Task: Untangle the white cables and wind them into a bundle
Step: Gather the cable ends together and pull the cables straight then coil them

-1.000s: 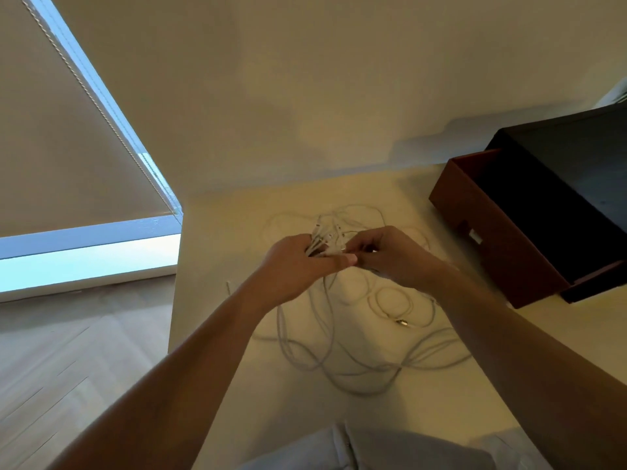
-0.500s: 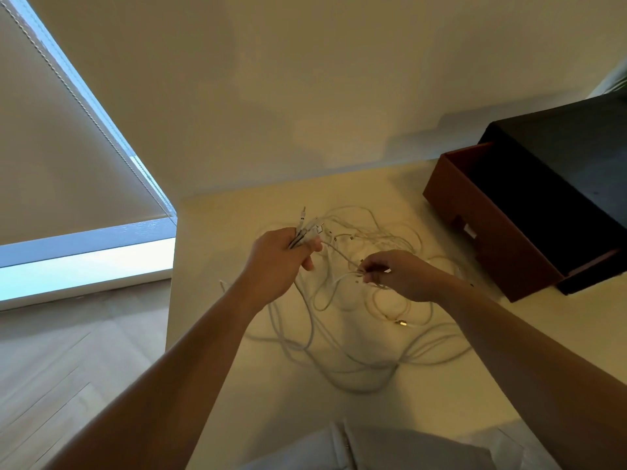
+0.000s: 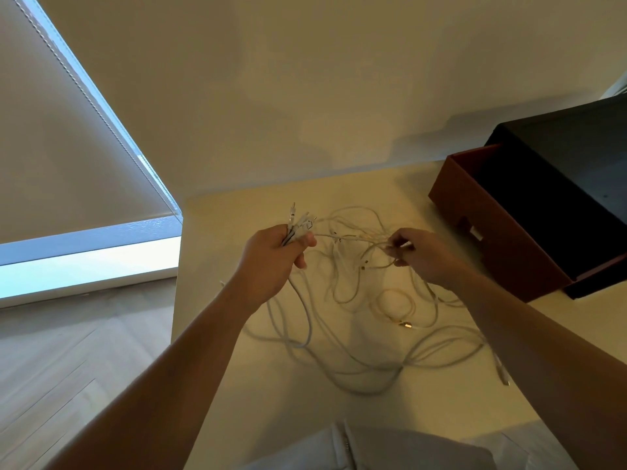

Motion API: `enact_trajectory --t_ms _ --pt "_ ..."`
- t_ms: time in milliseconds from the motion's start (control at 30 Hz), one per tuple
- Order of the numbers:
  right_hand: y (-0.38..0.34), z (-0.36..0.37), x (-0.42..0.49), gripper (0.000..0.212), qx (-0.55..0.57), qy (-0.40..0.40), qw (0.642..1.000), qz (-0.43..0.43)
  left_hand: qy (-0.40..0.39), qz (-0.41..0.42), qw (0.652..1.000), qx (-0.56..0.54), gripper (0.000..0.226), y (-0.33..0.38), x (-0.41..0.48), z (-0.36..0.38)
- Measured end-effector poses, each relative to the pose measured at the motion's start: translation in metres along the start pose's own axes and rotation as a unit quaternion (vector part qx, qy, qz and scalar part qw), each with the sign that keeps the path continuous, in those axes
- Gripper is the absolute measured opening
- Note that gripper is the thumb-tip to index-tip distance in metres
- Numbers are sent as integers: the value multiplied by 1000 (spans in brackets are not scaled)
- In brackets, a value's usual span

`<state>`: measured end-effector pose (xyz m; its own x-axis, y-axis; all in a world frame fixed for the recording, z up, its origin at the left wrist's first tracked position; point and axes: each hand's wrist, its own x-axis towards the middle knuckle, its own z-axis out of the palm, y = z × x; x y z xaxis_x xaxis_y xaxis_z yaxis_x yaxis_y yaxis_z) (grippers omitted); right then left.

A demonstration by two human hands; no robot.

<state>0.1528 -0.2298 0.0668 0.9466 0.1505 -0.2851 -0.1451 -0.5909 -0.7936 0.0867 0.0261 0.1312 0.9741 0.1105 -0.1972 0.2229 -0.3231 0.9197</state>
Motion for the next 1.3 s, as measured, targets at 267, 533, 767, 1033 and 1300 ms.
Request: enact_trajectory --t_ms 267,533,767,1033,1300 --pt "-7 -10 3 17 242 69 966 56 4 -7 1000 2 22 -4 0 -2" --pt "-11 -21 3 7 186 150 970 -38 -4 -11 1000 20 22 -2 -2 1" --pt "-19 -22 -11 13 193 131 971 -58 13 -11 1000 11 21 0 0 1" --pt "4 -1 -28 7 -25 90 990 -103 22 -3 1000 -19 21 4 1 1" --pt "-3 11 -26 18 -71 80 993 -48 8 13 999 -33 20 7 2 2"
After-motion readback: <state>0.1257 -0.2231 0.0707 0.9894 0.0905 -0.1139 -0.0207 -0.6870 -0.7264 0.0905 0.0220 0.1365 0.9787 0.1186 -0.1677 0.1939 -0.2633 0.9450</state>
